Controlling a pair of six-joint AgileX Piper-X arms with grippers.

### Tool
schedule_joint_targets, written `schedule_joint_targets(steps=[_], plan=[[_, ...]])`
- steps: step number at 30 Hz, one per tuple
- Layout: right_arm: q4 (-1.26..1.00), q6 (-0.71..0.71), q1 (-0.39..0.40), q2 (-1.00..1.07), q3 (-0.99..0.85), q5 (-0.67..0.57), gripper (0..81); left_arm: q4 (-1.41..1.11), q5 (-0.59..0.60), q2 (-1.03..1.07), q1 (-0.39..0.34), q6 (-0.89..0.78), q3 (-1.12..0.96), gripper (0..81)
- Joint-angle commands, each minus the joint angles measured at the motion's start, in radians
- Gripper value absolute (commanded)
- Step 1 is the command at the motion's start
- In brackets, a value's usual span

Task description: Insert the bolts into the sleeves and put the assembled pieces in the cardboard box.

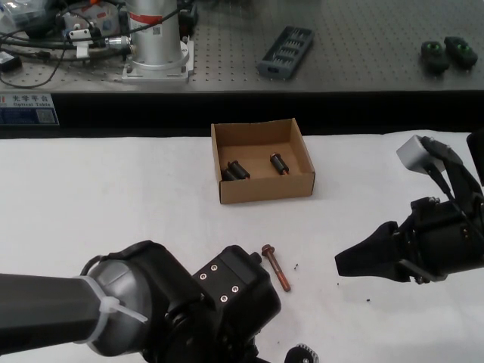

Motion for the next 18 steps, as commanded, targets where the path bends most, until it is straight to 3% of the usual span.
schedule_joint_targets(steps=[1, 6, 15, 18], plan=[[-0.008, 0.001, -0.004, -0.004, -0.001, -0.018, 24.7, 0.017, -0.089, 0.01, -0.001, -0.06, -0.001, 6.5], [-0.008, 0.001, -0.004, -0.004, -0.001, -0.018, 24.7, -0.09, -0.106, 0.01, 0.026, -0.297, -0.001, 6.5], [-0.02, -0.007, -0.004, -0.004, -0.001, -0.003, 24.7, -0.359, -0.13, -0.059, 0.161, -1.056, -0.036, 6.5], [-0.031, -0.027, -0.004, -0.004, -0.001, 0.01, 24.7, -0.408, -0.13, -0.111, 0.217, -1.139, -0.035, 6.5]])
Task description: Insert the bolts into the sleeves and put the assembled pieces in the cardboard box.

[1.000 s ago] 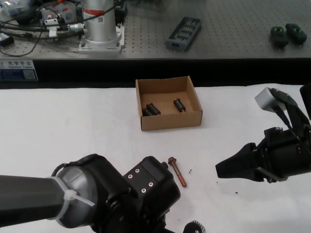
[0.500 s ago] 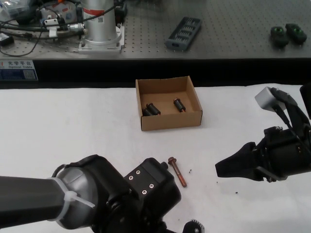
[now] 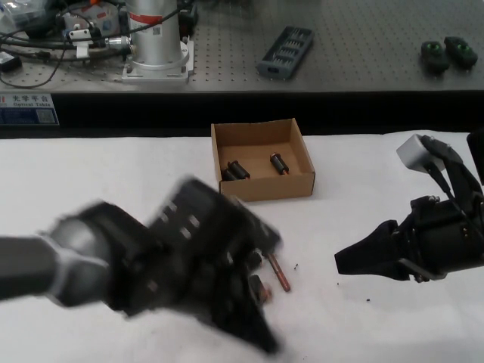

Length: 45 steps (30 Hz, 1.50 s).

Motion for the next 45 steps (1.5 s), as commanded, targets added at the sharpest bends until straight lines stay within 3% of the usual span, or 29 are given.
schedule_joint_targets(steps=[1, 7, 15, 21, 25, 33, 45], plan=[[-0.016, -0.018, -0.004, -0.004, -0.001, 0.013, 24.7, -0.114, -0.015, -0.108, 0.112, -0.274, -0.02, 6.5], [-0.005, -0.016, 0.03, 0.076, -0.023, 0.047, 24.7, -0.146, -0.005, -0.186, 0.226, -0.444, 0.01, 6.5], [0.104, -0.02, 0.161, 0.284, -0.228, 0.181, 24.7, -0.37, 0.01, -0.347, 0.314, -0.69, 0.136, 6.5], [0.172, -0.02, 0.209, 0.415, -0.392, 0.221, 24.7, -0.404, -0.084, -0.502, 0.319, -0.714, 0.221, 6.5], [0.275, -0.047, 0.229, 0.511, -0.491, 0.315, 24.7, -0.404, -0.114, -0.586, 0.334, -0.758, 0.287, 6.5], [0.36, -0.051, 0.254, 0.59, -0.553, 0.455, 24.7, -0.442, -0.114, -0.624, 0.424, -0.85, 0.393, 6.5], [0.426, -0.028, 0.342, 0.693, -0.658, 0.485, 30.7, -0.509, -0.009, -0.624, 0.549, -0.85, 0.403, 6.5]])
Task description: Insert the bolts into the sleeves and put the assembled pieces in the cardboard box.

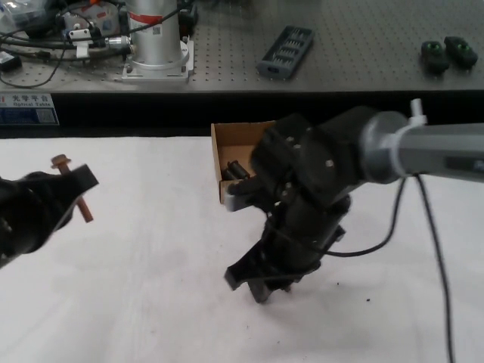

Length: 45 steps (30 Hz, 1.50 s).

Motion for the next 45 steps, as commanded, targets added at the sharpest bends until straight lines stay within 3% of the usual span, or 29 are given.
schedule_joint_targets(steps=[1, 8, 21, 28, 42, 45], plan=[[0.014, 0.001, 0.003, 0.003, -0.021, 0.0, 30.7, -0.027, 0.047, -0.01, 0.044, -0.017, -0.005, 6.5], [0.036, 0.001, 0.006, 0.058, -0.098, 0.018, 30.7, -0.027, 0.071, -0.01, 0.085, -0.02, -0.005, 6.5], [0.073, -0.01, 0.003, 0.098, -0.12, 0.07, 30.5, -0.033, 0.093, -0.036, 0.085, -0.02, -0.005, 6.5], [0.07, -0.01, 0.001, 0.106, -0.12, 0.087, 19.7, -0.033, 0.093, -0.036, 0.085, -0.023, -0.005, 6.5], [0.126, -0.007, 0.001, 0.146, -0.12, 0.1, 19.4, -0.046, 0.12, -0.036, 0.085, -0.066, -0.008, 6.5], [0.123, -0.007, 0.001, 0.144, -0.12, 0.106, 14.6, -0.048, 0.12, -0.036, 0.085, -0.066, -0.008, 6.5]])
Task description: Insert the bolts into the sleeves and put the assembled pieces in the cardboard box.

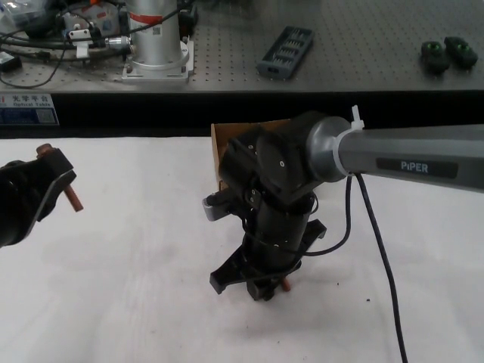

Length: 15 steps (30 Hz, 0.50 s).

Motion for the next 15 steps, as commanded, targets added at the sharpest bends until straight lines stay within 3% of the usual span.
schedule_joint_targets(steps=[1, 5, 10, 15], plan=[[0.032, -0.002, -0.004, 0.025, 0.003, 0.004, 11.5, -0.027, 0.006, -0.013, 0.002, -0.008, -0.008, 6.5], [0.019, -0.025, -0.004, 0.001, 0.006, -0.112, 4.1, -0.027, 0.006, -0.013, 0.002, 0.0, -0.008, 6.5], [-0.08, -0.031, -0.007, -0.098, 0.039, -0.179, 4.6, -0.039, 0.041, -0.01, 0.002, 0.053, -0.008, 6.5], [-0.326, -0.021, -0.015, -0.297, 0.202, -0.265, 4.6, -0.178, 0.15, 0.067, 0.002, 0.027, -0.008, 6.5]])
